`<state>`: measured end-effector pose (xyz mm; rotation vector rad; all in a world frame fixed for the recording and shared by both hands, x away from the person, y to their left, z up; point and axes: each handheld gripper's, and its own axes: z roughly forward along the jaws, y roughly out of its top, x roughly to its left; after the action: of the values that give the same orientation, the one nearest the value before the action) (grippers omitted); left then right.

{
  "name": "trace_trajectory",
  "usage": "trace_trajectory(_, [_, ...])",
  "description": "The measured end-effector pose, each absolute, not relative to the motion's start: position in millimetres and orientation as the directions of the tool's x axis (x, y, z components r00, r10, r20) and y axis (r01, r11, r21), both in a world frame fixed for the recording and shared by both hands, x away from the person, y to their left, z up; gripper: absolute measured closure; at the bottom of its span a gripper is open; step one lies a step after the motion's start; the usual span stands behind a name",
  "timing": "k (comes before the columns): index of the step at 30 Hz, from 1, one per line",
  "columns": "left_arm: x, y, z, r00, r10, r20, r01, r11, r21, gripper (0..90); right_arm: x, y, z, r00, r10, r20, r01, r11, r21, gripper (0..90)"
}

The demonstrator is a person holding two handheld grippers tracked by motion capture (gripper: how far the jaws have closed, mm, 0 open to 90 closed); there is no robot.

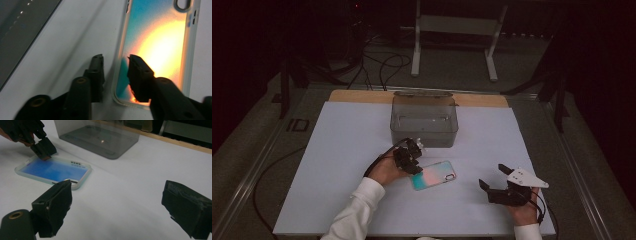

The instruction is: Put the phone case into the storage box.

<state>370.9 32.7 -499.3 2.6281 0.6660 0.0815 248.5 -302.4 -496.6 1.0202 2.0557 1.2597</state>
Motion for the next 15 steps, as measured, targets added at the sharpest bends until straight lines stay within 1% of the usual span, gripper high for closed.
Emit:
trace_trajectory(3, [371.8,31.5,-499.2,0.885,0.461,-0.073,0.448,-0.795,0.409,76.4,248.4,-302.5,-496.6,-0.583,0.811,-0.044,0.330,0.286,0.900,9.5])
trace_trajectory(5, [372.4,30.8,-498.7,0.886,0.458,-0.076,0.448,-0.800,0.399,79.1,248.6,-302.7,-496.6,-0.583,0.811,-0.043,0.330,0.285,0.900,9.6])
trace_trajectory(7, [374.0,30.9,-498.7,0.885,0.459,-0.082,0.451,-0.800,0.396,79.7,248.5,-302.6,-496.6,-0.583,0.812,-0.043,0.331,0.285,0.899,9.5])
trace_trajectory(10, [376.9,32.8,-499.3,0.879,0.466,-0.100,0.465,-0.791,0.398,84.0,248.3,-302.2,-496.6,-0.583,0.812,-0.041,0.333,0.285,0.899,9.6])
trace_trajectory(12, [377.0,32.5,-499.5,0.875,0.472,-0.108,0.473,-0.786,0.398,84.3,248.4,-302.5,-496.6,-0.582,0.812,-0.042,0.333,0.286,0.899,9.6])
trace_trajectory(15, [375.7,30.8,-498.7,0.877,0.472,-0.093,0.468,-0.793,0.389,86.1,248.3,-302.3,-496.7,-0.583,0.811,-0.040,0.335,0.286,0.898,9.6])
